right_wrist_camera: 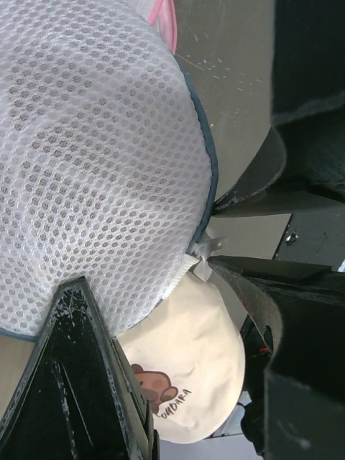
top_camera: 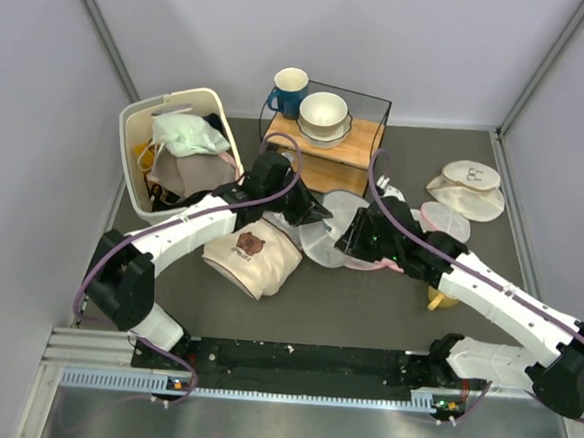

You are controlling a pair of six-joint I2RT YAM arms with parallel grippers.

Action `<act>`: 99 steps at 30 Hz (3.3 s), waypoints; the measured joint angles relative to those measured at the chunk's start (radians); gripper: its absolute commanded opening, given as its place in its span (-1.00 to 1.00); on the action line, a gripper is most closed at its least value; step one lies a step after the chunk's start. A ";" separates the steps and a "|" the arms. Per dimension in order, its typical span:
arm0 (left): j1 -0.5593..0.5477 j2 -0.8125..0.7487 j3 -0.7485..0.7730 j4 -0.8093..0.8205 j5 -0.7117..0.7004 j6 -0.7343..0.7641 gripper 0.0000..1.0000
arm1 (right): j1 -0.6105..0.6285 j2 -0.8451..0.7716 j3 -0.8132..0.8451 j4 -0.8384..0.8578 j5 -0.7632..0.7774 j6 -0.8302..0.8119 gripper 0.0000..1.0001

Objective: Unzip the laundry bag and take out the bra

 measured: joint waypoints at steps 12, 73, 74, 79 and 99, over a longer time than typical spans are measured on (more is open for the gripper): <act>0.000 0.000 -0.003 0.009 0.007 -0.003 -1.00 | 0.000 -0.020 0.000 0.026 0.004 0.002 -1.00; 0.071 0.157 0.394 -0.381 0.126 0.505 0.94 | -0.035 -0.164 -0.106 -0.061 0.032 -0.113 -1.00; 0.070 0.122 0.370 -0.380 0.115 0.492 0.94 | -0.035 -0.156 -0.106 -0.056 0.028 -0.109 -1.00; 0.060 -0.127 0.180 -0.338 0.104 0.368 0.95 | -0.035 -0.142 -0.106 -0.032 0.016 -0.091 -1.00; -0.070 0.087 0.096 -0.166 0.089 0.182 -1.00 | -0.035 -0.173 -0.107 -0.021 -0.029 -0.085 -1.00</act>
